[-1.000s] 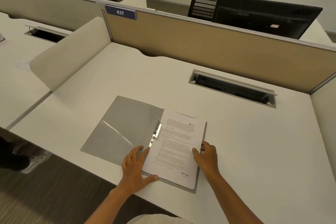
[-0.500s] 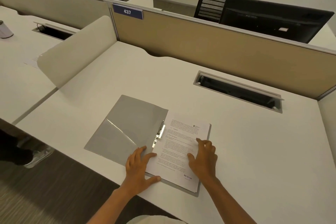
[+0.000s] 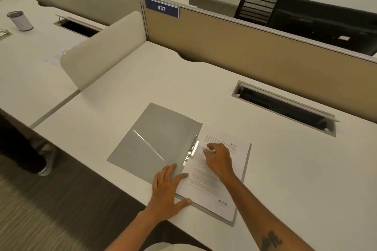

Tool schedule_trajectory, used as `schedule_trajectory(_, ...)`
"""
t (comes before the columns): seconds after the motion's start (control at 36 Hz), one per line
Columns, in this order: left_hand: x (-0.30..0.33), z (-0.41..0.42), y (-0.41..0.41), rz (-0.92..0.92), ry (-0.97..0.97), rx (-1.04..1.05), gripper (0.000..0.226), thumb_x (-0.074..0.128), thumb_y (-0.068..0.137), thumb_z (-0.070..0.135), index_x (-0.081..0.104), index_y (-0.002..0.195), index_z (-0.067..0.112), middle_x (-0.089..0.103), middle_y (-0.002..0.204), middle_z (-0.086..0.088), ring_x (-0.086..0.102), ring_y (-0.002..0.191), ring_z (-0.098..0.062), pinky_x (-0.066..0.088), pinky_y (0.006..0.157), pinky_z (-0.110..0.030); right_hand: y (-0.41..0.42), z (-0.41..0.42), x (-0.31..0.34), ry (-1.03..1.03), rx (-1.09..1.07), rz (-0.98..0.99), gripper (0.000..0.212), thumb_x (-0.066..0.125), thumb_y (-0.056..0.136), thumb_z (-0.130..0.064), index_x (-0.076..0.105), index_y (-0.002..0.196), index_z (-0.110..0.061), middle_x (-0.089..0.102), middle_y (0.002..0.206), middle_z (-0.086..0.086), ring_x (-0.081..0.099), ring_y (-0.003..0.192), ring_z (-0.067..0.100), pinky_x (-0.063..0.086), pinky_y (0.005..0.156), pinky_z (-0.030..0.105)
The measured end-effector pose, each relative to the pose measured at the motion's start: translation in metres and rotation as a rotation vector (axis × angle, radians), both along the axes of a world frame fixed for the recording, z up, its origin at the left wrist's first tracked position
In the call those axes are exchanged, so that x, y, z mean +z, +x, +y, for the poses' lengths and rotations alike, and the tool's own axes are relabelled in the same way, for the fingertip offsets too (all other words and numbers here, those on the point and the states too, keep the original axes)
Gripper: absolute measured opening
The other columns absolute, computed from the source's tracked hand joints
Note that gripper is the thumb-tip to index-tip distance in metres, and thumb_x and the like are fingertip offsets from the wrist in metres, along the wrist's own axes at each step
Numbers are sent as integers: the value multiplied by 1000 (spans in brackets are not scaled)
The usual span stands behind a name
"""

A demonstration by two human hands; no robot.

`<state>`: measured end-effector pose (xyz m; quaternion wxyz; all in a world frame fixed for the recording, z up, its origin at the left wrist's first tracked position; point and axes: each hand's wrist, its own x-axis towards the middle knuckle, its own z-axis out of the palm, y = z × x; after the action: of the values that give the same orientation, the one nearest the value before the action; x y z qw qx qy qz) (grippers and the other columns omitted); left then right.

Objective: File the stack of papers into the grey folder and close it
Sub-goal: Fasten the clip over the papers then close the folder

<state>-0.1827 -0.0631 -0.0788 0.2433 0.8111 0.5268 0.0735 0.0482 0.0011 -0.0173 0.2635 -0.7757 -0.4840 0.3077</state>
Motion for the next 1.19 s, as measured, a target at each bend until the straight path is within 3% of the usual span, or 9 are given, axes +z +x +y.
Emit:
schedule_trajectory(0.11,1,0,1,6,6,2,84,42,79,92,30,151,50,7,170,7,1,157,-24,3,126,-56,-10,37,2,-13,-19,57,33,65,96,-35,71,124,-19,67,123,3,66,108,19,55,97,44)
schedule_trajectory(0.28,1,-1,1,42,-12,-4,84,38,82,91,26,154,49,-2,171,9,-8,158,-24,1,126,-59,-17,67,-3,-81,-22,81,35,67,95,-33,72,124,-15,71,124,4,67,113,23,54,101,46)
schedule_trajectory(0.39,1,-2,1,55,-25,-15,84,33,83,91,22,156,49,-8,171,9,-15,157,-23,-4,126,-58,-22,74,-9,-76,-6,47,30,68,94,-34,76,118,-16,74,121,3,68,109,21,55,99,45)
schedule_trajectory(0.56,-2,-2,0,32,-3,-11,84,33,84,91,24,156,49,-4,172,7,-10,158,-25,-2,126,-59,-27,72,-2,29,-79,38,14,71,92,-30,81,95,-21,77,95,-3,70,88,15,60,86,43)
schedule_trajectory(0.72,2,-2,0,48,-22,-23,83,32,84,91,18,156,51,-10,171,7,-16,157,-24,-3,125,-59,-36,49,7,144,-104,113,11,77,88,-34,80,91,-24,75,87,-9,70,82,7,61,80,35)
schedule_trajectory(0.94,2,-2,1,23,3,-18,83,32,83,92,24,154,49,3,172,3,-1,158,-29,6,125,-62,-50,6,8,166,-119,206,8,82,84,-32,79,90,-28,73,97,-13,66,95,4,56,85,29)
schedule_trajectory(1.03,1,-2,1,20,20,-19,84,32,82,92,24,154,50,5,172,3,0,158,-29,2,125,-60,-55,-3,4,117,-86,178,14,84,81,-33,78,93,-31,69,107,-13,63,103,6,51,87,24)
schedule_trajectory(1.11,2,-3,0,10,26,-18,84,33,83,92,24,154,50,5,172,3,-1,158,-29,-1,125,-58,-58,-7,-3,68,-84,147,31,85,75,-46,75,102,-36,65,114,-15,62,109,7,57,92,36)
schedule_trajectory(1.19,2,-2,0,10,19,-19,84,33,83,92,22,155,50,4,172,4,-1,158,-29,1,125,-59,-61,-6,-2,4,-106,-5,51,85,68,-57,69,114,-40,62,125,-14,56,118,14,51,96,42)
